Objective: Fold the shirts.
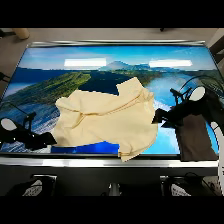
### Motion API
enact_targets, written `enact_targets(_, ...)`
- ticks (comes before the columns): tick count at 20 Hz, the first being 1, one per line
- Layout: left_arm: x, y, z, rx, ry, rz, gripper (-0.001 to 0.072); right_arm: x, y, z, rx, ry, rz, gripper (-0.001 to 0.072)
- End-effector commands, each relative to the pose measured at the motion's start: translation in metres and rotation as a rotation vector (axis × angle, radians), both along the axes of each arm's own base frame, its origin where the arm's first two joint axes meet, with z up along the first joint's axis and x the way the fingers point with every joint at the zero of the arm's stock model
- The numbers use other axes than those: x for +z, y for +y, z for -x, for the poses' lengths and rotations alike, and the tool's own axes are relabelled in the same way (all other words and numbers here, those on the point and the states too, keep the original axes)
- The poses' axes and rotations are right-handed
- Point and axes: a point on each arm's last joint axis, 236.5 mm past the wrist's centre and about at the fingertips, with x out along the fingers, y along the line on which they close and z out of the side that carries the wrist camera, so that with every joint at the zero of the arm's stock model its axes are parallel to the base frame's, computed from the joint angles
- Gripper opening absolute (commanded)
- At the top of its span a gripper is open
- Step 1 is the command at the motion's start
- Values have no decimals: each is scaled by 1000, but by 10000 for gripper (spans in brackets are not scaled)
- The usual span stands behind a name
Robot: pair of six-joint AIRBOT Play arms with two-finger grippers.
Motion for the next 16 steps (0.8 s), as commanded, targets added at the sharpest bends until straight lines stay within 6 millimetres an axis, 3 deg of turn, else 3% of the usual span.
enact_targets(1, -18, -8, 0, 66, -55, 28, 609, -26, 3, 29, 3, 63, -18, 533)
enact_targets(3, -20, -11, -10, 102, -78, 28, 588, -35, 1, 33, -4, 69, -5, 554)
enact_targets(4, -22, -10, -15, 124, -87, 20, 512, -40, -1, 33, -11, 64, 3, 554)
enact_targets(5, -23, -8, -21, 141, -104, 14, 371, -46, -1, 32, -23, 54, 6, 553)
enact_targets(8, -23, -3, -31, 185, -139, -3, 77, -68, 3, 33, -80, 41, -8, 552)
enact_targets(9, -22, -3, -32, 183, -142, -4, 20, -78, 4, 38, -97, 54, -12, 551)
enact_targets(11, -19, -2, -33, 175, -159, -6, 19, -95, 11, 48, -130, 100, -36, 546)
enact_targets(12, -15, -2, -35, 168, -178, -10, 19, -101, 14, 49, -138, 111, -49, 493)
enact_targets(13, -8, -1, -39, 167, -205, -14, 19, -105, 18, 45, -133, 97, -58, 324)
enact_targets(14, 2, 1, -45, 165, -242, -20, 18, -104, 18, 35, -139, 57, -62, 26)
enact_targets(16, 43, 7, -70, 145, -391, -47, 17, -75, 14, 5, -65, -77, -57, 23)
